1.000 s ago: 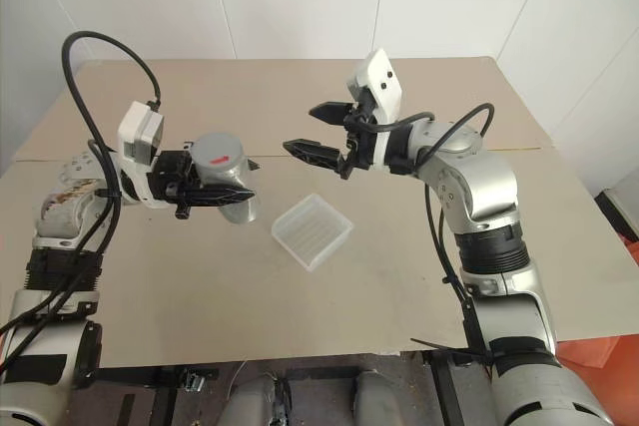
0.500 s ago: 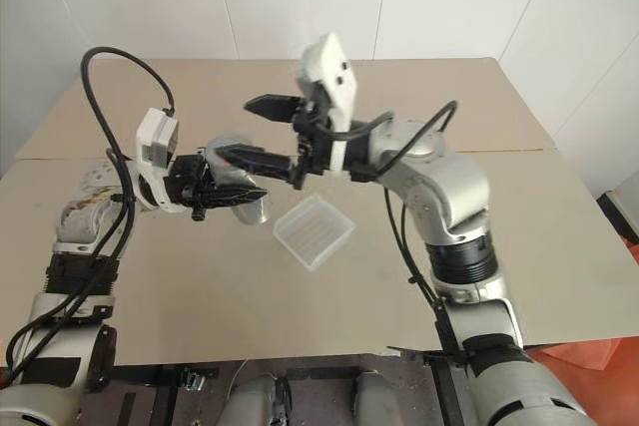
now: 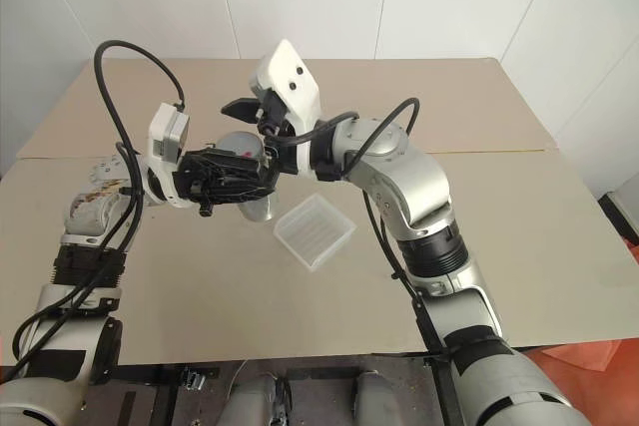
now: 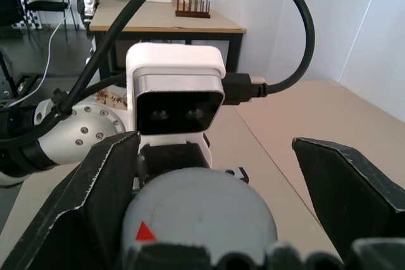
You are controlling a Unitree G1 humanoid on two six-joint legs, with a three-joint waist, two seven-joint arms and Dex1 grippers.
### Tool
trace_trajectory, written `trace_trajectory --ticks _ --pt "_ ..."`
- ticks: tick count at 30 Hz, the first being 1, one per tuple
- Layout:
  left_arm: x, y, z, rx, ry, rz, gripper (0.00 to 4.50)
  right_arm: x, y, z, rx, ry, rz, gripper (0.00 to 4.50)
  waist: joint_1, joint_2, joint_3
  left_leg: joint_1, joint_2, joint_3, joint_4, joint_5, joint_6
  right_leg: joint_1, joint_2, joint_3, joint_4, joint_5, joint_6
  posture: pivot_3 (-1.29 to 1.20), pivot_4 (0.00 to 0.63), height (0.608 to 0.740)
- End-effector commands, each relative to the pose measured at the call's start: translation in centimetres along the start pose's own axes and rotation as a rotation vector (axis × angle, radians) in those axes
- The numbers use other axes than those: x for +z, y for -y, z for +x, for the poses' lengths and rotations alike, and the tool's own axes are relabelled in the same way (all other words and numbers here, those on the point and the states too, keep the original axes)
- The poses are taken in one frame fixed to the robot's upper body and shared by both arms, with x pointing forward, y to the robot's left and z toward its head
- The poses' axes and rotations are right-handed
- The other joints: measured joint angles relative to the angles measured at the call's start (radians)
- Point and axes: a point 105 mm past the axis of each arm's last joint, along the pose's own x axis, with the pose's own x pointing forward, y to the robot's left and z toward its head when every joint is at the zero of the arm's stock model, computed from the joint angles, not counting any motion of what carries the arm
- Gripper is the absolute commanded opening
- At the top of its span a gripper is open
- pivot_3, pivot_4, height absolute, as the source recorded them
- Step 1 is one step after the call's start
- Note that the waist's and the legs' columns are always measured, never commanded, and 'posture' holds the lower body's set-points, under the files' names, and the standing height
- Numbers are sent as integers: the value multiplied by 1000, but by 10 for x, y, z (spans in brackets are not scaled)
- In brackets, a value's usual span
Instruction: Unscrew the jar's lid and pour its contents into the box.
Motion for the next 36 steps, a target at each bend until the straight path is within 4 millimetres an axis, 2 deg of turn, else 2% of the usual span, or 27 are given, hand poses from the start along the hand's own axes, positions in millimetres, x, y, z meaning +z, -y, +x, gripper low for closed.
trace_trajectory --ticks 1,6,11,19,26,31,36 --pt "15 2 -7 5 19 66 1983 7 13 -19 -66 18 -47 4410 0 0 0 0 0 0 0 0 0 0 0 0 0 0 0 0 150 740" --pt "16 3 -13 18 11 72 1983 -1 28 -40 -134 -27 -41 4410 0 0 0 0 0 0 0 0 0 0 0 0 0 0 0 0 150 740" --pt "15 5 -17 23 7 71 1983 -4 38 -52 -193 -45 -37 4410 4 0 0 0 0 0 0 0 0 0 0 0 0 0 0 0 150 740" --pt "13 5 -15 16 5 62 1983 -2 38 -61 -213 -49 -46 4410 -2 0 0 0 0 0 0 0 0 0 0 0 0 0 0 0 150 740" --pt "9 -1 -6 10 18 48 1983 35 6 -46 -57 114 6 4410 1 0 0 0 0 0 0 0 0 0 0 0 0 0 0 0 150 740" --pt "6 1 -2 -9 23 42 1983 30 -13 -23 3 101 10 4410 0 0 0 0 0 0 0 0 0 0 0 0 0 0 0 0 150 740" --pt "7 0 0 -11 28 47 1983 17 -18 -5 10 26 -55 4410 0 0 0 0 0 0 0 0 0 0 0 0 0 0 0 0 150 740"
